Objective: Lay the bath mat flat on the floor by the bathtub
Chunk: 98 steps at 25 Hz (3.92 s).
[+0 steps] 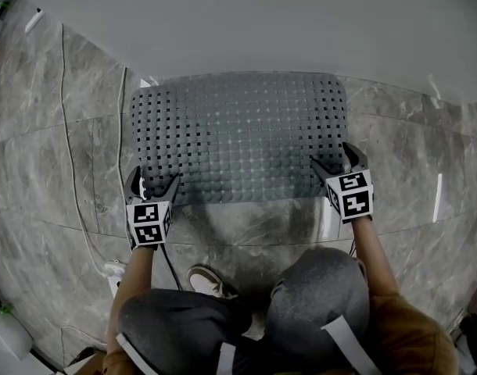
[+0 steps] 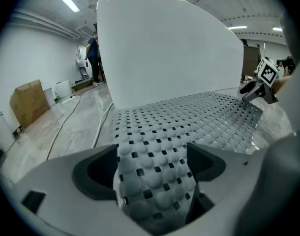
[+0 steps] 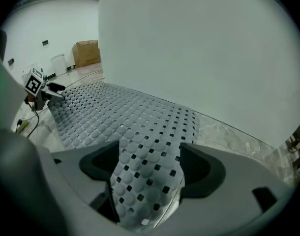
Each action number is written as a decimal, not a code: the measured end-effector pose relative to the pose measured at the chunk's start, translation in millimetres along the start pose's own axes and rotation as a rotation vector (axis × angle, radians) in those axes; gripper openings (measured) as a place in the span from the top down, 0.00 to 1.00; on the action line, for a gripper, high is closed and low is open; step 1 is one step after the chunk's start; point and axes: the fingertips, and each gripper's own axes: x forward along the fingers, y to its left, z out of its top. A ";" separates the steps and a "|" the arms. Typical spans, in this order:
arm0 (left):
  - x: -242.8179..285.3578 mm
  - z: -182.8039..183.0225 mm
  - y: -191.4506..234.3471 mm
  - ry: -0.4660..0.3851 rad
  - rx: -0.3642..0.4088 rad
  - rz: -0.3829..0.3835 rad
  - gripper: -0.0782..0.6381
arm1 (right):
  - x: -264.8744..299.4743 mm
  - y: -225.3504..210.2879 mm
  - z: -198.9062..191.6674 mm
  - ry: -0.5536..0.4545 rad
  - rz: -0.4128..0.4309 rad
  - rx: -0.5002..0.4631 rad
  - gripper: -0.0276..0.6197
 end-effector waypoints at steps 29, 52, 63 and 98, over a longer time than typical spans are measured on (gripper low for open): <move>19.4 34.6 18.7 -0.005 0.020 0.094 0.88 | 12.5 -10.1 45.7 -0.084 -0.022 0.082 0.95; -93.3 171.0 -33.9 0.031 -0.079 -0.046 0.88 | -144.4 21.7 164.3 0.010 0.040 0.068 0.95; -174.9 253.3 -50.1 0.038 -0.078 -0.058 0.88 | -253.0 1.2 229.7 0.002 0.037 0.083 0.95; -389.8 544.0 -69.3 -0.259 0.031 -0.103 0.88 | -535.2 -71.5 407.2 -0.197 -0.070 0.128 0.95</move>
